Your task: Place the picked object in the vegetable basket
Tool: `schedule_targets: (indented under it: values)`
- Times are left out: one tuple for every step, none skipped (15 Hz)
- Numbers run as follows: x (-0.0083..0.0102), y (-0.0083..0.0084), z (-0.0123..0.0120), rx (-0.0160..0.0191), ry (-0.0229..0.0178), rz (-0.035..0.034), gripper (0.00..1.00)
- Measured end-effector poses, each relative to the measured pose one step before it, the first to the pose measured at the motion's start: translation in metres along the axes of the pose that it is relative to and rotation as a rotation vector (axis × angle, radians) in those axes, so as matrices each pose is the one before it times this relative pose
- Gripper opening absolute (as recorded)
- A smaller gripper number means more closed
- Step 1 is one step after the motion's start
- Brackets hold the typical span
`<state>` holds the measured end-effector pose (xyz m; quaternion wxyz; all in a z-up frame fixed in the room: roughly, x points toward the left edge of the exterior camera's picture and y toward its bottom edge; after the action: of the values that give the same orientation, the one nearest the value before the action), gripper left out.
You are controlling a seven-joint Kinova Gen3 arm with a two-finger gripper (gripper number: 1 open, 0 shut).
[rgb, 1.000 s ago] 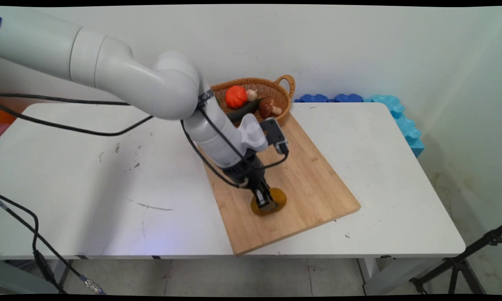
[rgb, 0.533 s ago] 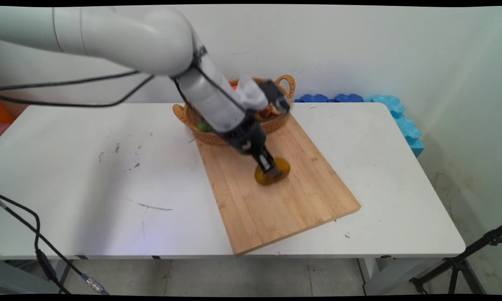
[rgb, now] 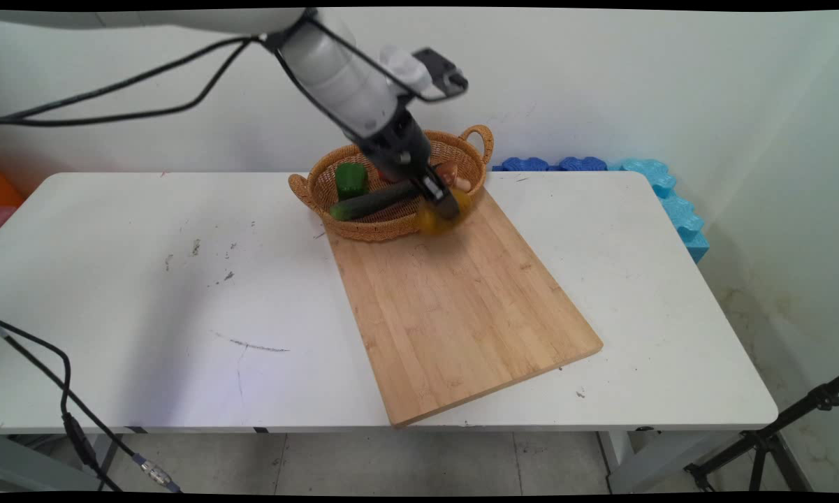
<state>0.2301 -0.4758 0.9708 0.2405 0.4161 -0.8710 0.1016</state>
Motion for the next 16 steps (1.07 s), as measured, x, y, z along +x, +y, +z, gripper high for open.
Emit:
schedule_targets:
  values:
    - [0.00366,-0.00934,-0.00164,0.01591,0.00219,-0.01330,0.00]
    - [0.00226,-0.00642,-0.00066,0.01126,0.00087,-0.00899,0.00]
    - [0.00321,-0.00909,-0.00032,0.01630,0.00074,-0.01296,0.00]
    - [0.00310,-0.01031,0.00052,0.01858,-0.00033,-0.01524,0.00]
    - [0.00259,-0.00988,0.00158,0.01811,-0.00123,-0.01466,0.00]
    - [0.00193,-0.00763,0.00209,0.01413,-0.00160,-0.01168,0.00]
    - [0.00116,-0.00494,0.00171,0.00919,-0.00125,-0.00777,0.00]
    - [0.00146,-0.00699,0.00288,0.01302,-0.00242,-0.00977,0.00]
    - [0.00080,-0.00427,0.00233,0.00779,-0.00235,-0.00516,0.00]
    - [0.00102,-0.00598,0.00402,0.01065,-0.00343,-0.00734,0.00]
    - [0.00071,-0.00618,0.00552,0.01020,-0.00397,-0.00817,0.00]
    - [0.00058,-0.00533,0.00592,0.00866,-0.00329,-0.00701,0.00]
    - [0.00053,-0.00408,0.00499,0.00631,-0.00270,-0.00480,0.00]
    - [0.00022,-0.00403,0.00605,0.00587,-0.00380,-0.00365,0.00]
    - [0.00013,-0.00318,0.00604,0.00320,-0.00229,-0.00294,0.00]
    - [0.00031,-0.00201,0.00516,0.00073,-0.00035,-0.00206,0.00]
